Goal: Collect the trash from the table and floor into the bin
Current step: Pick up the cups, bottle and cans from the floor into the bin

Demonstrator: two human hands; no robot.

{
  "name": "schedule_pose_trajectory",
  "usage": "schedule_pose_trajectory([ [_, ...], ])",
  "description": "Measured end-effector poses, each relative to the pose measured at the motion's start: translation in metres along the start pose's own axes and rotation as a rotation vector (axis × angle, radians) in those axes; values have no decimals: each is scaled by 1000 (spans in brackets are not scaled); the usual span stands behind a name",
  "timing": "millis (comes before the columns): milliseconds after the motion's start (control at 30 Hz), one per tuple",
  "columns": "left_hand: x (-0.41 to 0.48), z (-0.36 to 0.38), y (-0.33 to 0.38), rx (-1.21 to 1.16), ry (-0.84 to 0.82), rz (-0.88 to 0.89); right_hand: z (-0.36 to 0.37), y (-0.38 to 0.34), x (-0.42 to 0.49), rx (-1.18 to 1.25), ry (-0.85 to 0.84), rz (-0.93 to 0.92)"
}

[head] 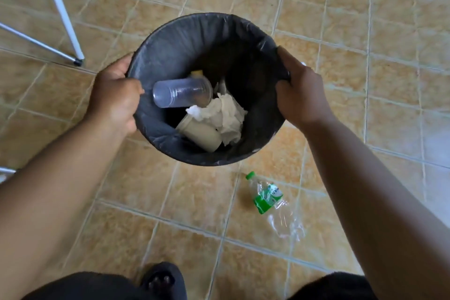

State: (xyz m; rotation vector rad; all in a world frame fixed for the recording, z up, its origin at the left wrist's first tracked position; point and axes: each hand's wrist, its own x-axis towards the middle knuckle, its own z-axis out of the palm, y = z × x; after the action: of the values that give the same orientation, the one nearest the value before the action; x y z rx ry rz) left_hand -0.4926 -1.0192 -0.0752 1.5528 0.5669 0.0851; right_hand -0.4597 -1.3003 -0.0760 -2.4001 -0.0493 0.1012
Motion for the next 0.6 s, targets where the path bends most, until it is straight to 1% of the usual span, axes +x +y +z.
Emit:
schedule_pose_trajectory([
  [67,15,2,-13,-3,-3,29,14,8,14,6,18,-28],
  [133,25,5,-24,6,-3,36,27,14,20,17,18,2],
  [267,31,11,-38,18,14,-22,38,23,12,32,-52,84],
  [433,33,8,-53,79,74,-75,39,30,5,25,-29,50],
  [533,38,7,-58,146,101,-33,42,26,8,1,-19,21],
  [600,37,7,-59,276,94,37,43,23,8,-9,-2,12],
])
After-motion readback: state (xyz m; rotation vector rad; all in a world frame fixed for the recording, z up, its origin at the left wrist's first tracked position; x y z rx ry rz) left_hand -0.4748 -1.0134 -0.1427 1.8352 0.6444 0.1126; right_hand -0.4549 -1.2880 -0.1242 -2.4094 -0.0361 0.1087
